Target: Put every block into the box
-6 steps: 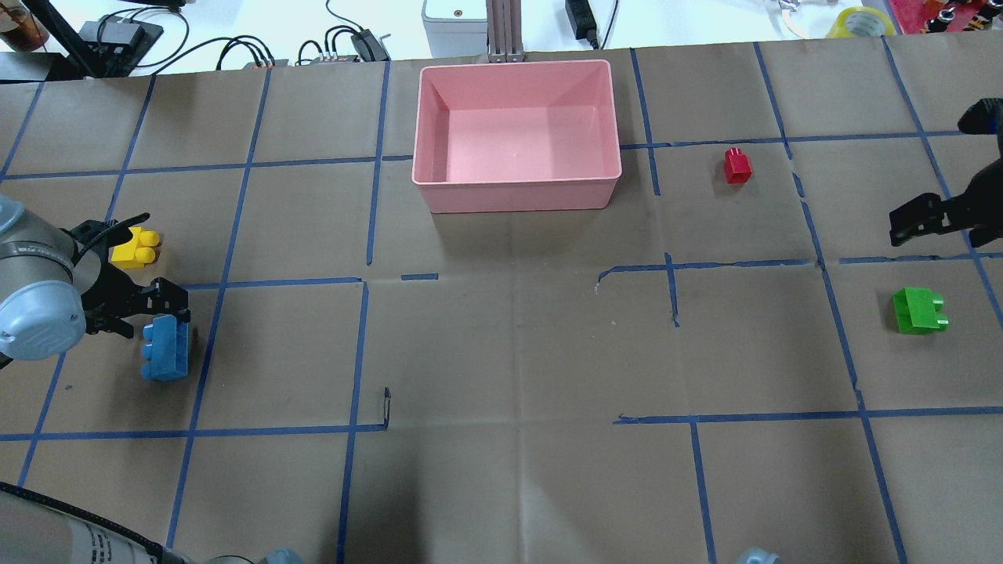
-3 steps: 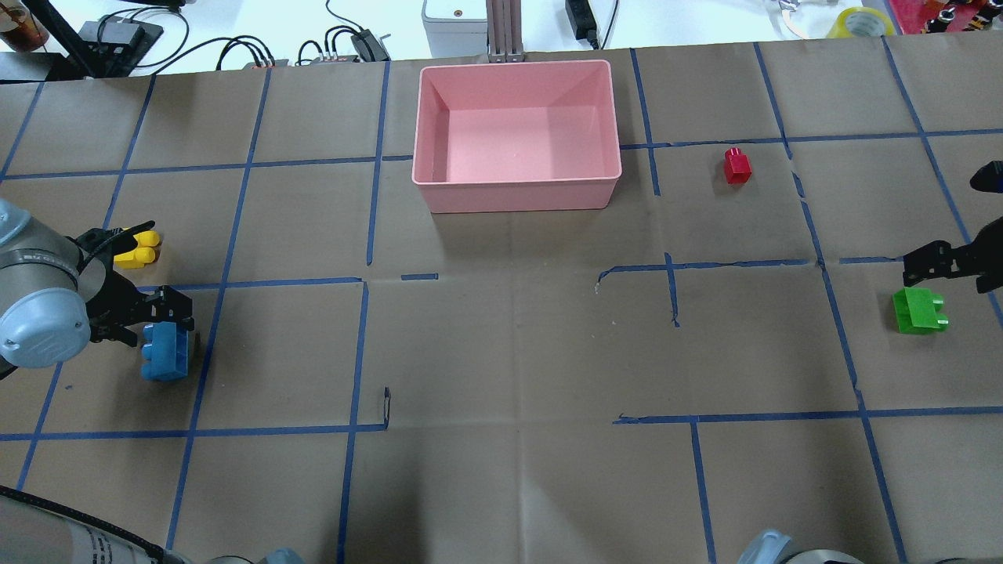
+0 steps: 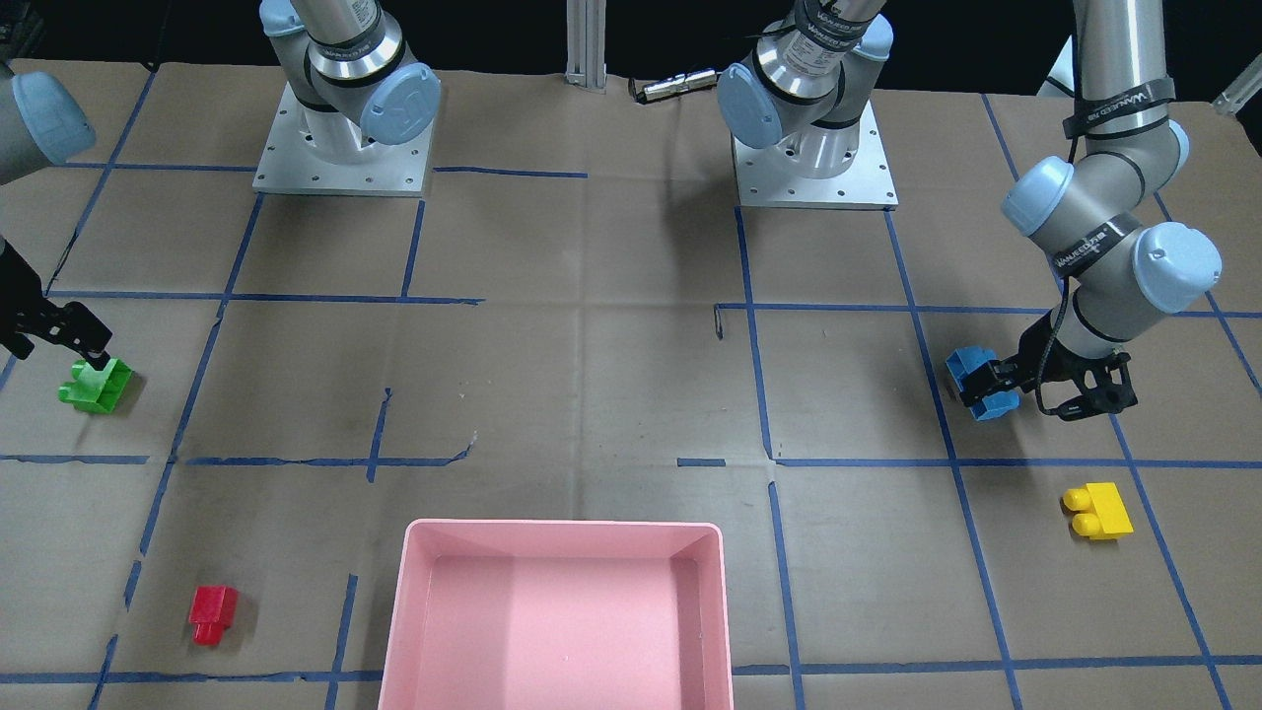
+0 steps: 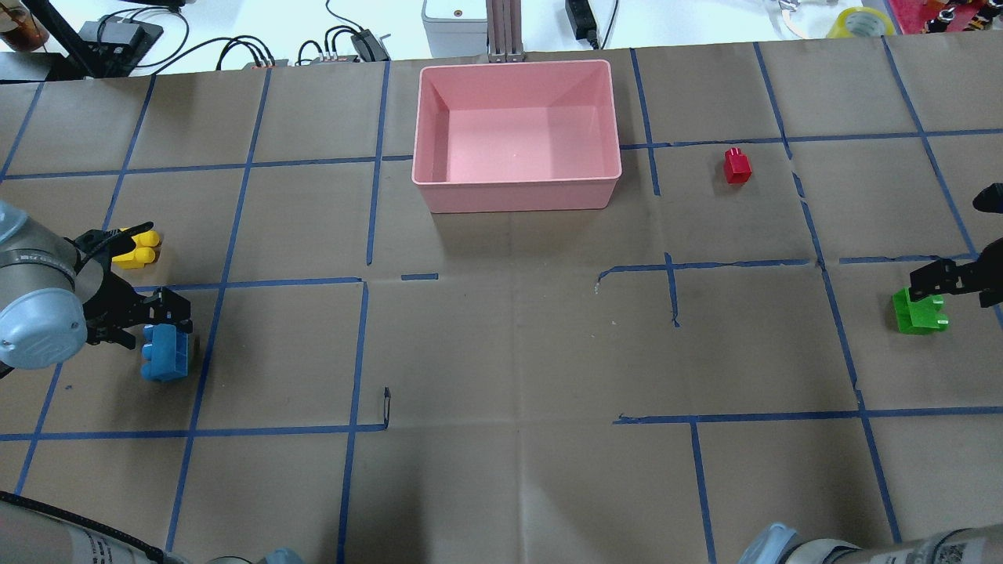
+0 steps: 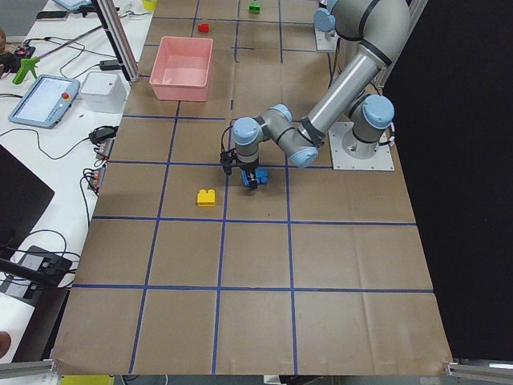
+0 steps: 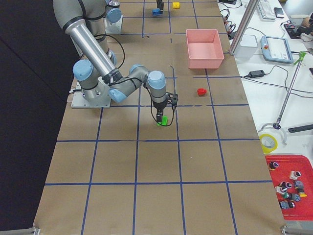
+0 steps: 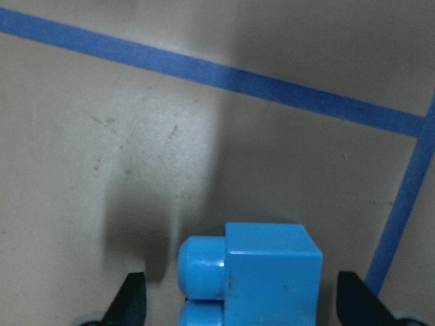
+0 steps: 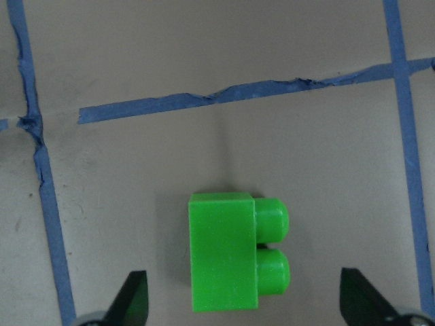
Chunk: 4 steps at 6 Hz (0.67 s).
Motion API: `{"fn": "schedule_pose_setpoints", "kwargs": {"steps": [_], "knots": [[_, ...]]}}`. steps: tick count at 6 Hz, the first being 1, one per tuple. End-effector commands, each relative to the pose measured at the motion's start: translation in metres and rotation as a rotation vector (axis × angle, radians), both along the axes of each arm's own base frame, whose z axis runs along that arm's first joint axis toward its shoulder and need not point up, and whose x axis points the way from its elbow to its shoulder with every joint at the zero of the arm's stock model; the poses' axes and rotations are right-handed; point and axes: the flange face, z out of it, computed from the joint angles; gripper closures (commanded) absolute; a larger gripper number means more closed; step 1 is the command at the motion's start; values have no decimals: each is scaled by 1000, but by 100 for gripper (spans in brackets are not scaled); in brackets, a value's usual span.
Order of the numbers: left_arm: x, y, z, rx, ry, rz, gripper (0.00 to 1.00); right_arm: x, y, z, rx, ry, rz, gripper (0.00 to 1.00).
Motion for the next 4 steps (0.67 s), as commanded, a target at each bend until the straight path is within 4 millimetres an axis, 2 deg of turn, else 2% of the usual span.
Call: {"fn": "schedule_pose_setpoints", "kwargs": {"steps": [1, 3, 4], "knots": [[-1, 3, -1, 21, 23, 4, 32, -3, -2, -23, 5, -4, 2, 1], [-6, 7, 9, 61, 51, -7, 71, -4, -4, -33, 11, -10, 5, 1], [-7, 9, 12, 69, 56, -13, 84, -4, -4, -39, 20, -18, 5, 1]]}}
